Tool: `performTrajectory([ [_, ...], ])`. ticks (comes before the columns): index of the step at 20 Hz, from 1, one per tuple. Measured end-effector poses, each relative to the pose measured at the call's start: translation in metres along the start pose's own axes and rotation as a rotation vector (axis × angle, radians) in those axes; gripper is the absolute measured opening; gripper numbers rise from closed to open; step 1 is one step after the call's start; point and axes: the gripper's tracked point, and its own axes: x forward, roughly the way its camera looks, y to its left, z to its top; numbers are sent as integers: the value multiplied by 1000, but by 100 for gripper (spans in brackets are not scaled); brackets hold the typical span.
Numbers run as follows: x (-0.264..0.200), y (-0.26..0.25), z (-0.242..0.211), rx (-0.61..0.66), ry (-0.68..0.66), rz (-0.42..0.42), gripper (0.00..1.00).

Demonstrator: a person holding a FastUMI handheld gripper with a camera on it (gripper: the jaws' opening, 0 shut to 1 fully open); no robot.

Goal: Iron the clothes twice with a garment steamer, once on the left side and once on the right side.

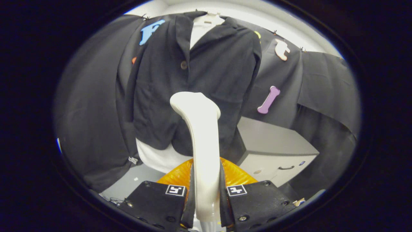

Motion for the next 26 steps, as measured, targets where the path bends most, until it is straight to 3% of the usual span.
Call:
performTrajectory([
  [7, -40, 20, 117, 43, -208, 14, 34],
  [15, -61, 22, 253, 80, -418, -50, 34],
  [26, -4, 55, 318, 5, -466, -64, 34],
])
